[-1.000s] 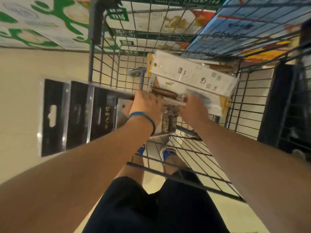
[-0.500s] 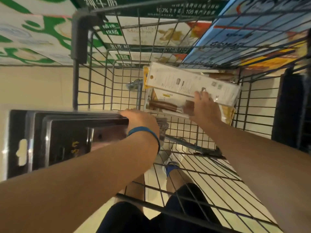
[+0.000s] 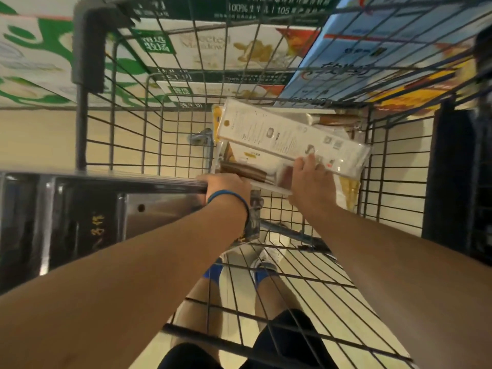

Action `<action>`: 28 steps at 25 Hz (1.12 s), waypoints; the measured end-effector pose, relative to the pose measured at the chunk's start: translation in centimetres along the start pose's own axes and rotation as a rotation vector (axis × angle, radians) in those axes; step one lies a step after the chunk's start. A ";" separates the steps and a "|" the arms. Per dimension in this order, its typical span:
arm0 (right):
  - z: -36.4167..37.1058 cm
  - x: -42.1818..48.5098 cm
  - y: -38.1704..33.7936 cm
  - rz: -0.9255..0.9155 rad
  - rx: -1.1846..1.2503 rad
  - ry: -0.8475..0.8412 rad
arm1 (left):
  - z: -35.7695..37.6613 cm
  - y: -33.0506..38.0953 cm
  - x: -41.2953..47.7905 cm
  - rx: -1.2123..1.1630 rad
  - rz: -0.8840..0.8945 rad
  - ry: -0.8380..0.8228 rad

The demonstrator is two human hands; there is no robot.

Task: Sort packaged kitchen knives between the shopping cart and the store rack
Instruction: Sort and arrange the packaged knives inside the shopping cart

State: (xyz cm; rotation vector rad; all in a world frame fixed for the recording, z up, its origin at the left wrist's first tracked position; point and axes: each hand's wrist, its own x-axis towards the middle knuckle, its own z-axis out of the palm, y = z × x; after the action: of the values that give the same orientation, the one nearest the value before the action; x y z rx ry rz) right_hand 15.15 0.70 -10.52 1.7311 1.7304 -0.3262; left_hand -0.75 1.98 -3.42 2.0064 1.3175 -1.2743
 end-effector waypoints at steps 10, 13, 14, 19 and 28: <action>-2.7 1.1 0.6 -0.079 -0.032 -0.022 | -0.8 0.5 0.4 0.014 -0.256 -0.165; -2.6 1.4 0.2 -0.063 -0.002 0.008 | 2.0 0.0 1.1 -0.026 -0.007 -0.002; -2.5 1.4 0.4 -0.037 -0.005 0.009 | 2.9 0.0 1.0 -0.017 0.082 0.062; -3.3 1.0 1.9 0.032 0.047 0.095 | 2.2 1.9 1.7 0.106 -0.030 -0.139; -6.5 0.1 -1.1 -0.035 0.428 0.339 | 2.8 -0.9 0.6 -0.971 0.129 0.215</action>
State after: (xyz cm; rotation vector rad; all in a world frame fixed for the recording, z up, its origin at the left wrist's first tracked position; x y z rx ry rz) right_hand 12.32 4.57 -5.99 2.1622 2.0440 -0.4667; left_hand -2.78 0.65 -5.18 1.4786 1.4652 -0.2272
